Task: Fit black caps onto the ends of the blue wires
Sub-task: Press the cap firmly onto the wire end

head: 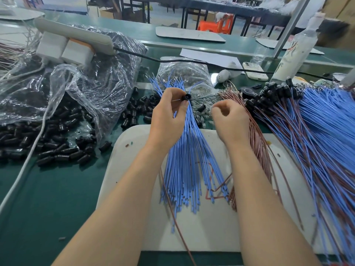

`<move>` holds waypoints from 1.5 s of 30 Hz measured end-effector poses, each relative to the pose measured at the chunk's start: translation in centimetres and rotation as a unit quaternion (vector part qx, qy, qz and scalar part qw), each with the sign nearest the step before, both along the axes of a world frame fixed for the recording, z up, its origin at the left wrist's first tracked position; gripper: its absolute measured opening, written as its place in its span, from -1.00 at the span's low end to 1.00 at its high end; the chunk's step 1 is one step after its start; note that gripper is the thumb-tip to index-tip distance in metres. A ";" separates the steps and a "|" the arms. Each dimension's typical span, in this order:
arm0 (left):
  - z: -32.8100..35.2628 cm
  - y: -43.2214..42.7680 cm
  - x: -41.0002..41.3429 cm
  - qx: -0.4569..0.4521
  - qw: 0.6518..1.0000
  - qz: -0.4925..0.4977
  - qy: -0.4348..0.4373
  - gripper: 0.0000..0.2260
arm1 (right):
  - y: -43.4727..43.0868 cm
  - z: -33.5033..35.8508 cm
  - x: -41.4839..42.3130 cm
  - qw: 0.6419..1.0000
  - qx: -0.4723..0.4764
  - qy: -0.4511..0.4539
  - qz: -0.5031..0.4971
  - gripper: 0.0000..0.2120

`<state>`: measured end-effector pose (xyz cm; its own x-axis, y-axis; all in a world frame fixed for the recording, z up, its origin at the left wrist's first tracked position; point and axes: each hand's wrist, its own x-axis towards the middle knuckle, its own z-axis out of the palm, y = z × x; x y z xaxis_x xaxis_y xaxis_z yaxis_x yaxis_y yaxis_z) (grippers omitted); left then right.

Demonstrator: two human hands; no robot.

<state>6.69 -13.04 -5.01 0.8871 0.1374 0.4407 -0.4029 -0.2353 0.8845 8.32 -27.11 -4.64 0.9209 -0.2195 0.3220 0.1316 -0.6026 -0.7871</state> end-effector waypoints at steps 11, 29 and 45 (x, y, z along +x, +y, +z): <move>-0.3 -0.1 0.3 0.012 1.000 0.005 -0.009 -0.90 | 2.6 1.8 -1.6 0.991 0.088 -0.060 0.085 -0.76; -0.6 -0.3 0.3 0.105 0.991 0.085 0.021 -0.93 | 4.1 1.4 -2.1 0.982 -0.056 -0.157 0.083 -0.89; -0.5 0.5 0.6 -0.005 0.998 0.048 -0.033 -0.92 | 3.3 2.5 -2.1 0.967 0.138 -0.102 0.191 -0.79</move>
